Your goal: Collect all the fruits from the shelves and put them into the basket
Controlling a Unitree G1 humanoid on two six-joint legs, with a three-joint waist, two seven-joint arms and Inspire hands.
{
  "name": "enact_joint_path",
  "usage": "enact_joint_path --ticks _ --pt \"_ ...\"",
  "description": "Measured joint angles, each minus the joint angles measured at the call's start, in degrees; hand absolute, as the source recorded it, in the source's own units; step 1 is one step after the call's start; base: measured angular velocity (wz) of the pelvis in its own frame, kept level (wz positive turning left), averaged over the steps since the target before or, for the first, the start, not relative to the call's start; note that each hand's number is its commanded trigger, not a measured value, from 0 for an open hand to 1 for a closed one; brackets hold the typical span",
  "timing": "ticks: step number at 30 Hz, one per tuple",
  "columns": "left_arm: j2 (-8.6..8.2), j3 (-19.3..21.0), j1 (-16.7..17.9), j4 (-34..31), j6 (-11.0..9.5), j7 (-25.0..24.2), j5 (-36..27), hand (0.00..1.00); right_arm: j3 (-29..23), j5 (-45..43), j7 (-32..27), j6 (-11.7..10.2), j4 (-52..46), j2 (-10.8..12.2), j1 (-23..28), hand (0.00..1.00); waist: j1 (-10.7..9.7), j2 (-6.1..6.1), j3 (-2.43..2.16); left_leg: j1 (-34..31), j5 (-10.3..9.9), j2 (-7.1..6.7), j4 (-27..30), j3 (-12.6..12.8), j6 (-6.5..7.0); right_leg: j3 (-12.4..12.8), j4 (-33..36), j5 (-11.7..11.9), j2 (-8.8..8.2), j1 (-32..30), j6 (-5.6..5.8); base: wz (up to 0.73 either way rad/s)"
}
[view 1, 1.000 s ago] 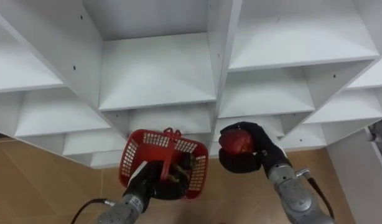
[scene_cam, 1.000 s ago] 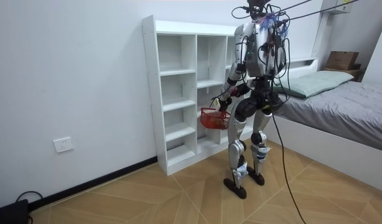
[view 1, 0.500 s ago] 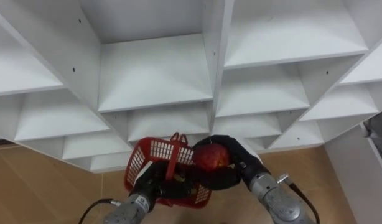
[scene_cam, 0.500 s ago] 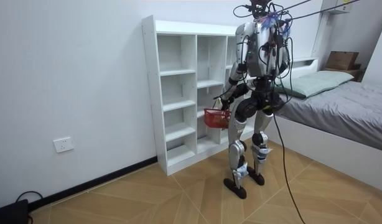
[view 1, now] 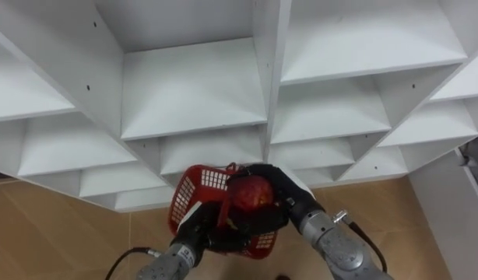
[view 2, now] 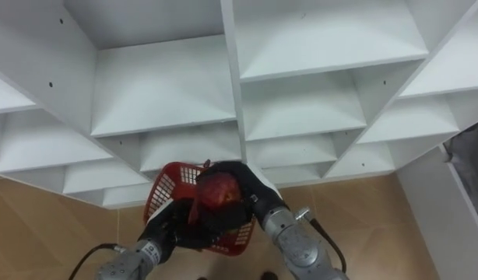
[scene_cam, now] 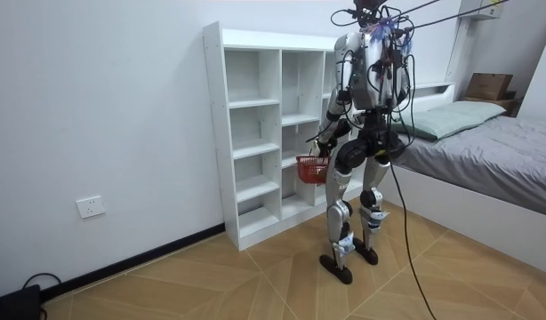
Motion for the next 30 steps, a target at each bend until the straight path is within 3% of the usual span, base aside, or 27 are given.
enact_joint_path --ticks 30 --pt "1.35 -3.5 0.0 0.0 0.0 0.0 -0.2 1.0 0.4 -1.4 -3.1 0.1 2.9 -0.9 0.4 1.0 -0.7 0.73 -0.12 -1.2 0.0 0.07 1.3 -0.8 0.0 -1.8 0.1 0.0 -0.32 -0.1 -0.02 0.02"
